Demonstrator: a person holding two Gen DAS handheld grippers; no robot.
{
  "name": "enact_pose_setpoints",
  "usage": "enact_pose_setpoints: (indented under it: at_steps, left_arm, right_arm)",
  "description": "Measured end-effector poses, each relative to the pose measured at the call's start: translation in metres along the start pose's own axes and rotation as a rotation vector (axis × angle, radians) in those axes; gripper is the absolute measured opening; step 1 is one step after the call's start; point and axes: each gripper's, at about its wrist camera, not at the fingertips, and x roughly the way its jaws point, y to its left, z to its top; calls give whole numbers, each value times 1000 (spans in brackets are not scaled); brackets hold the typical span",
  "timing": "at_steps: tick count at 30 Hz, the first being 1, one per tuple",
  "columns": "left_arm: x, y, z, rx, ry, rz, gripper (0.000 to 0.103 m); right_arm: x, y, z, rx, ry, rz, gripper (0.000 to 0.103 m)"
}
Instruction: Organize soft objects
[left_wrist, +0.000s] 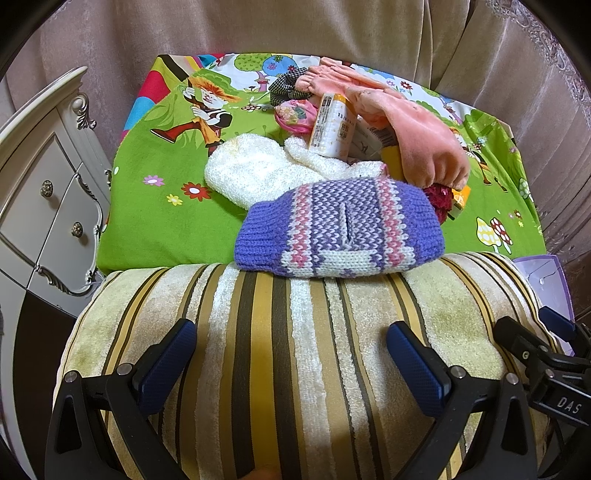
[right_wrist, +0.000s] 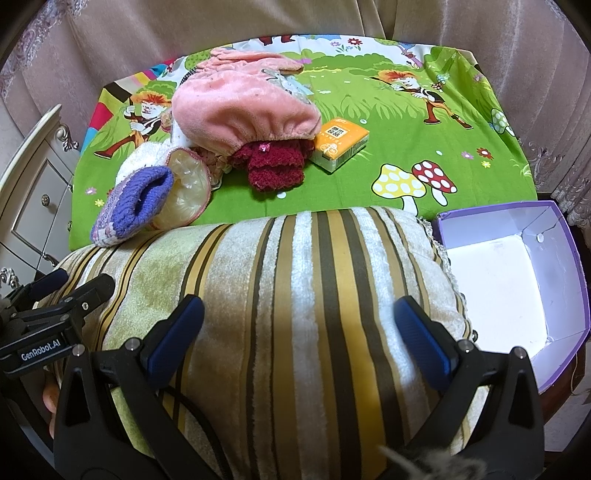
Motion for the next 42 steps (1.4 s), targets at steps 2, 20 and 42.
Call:
enact_pose_setpoints:
  at_steps: [2, 20, 42]
  left_arm:
    - [3, 1, 1, -10, 2, -12, 103]
    - [30, -55, 45, 366, -52, 220, 98]
    - [7, -16, 57, 63, -190, -169, 23]
  right_arm:
    - [2, 0, 2, -10, 7, 3, 103]
    - [19, -8, 45, -28, 74, 138, 103]
    - [57, 36, 152, -334, -128, 107, 103]
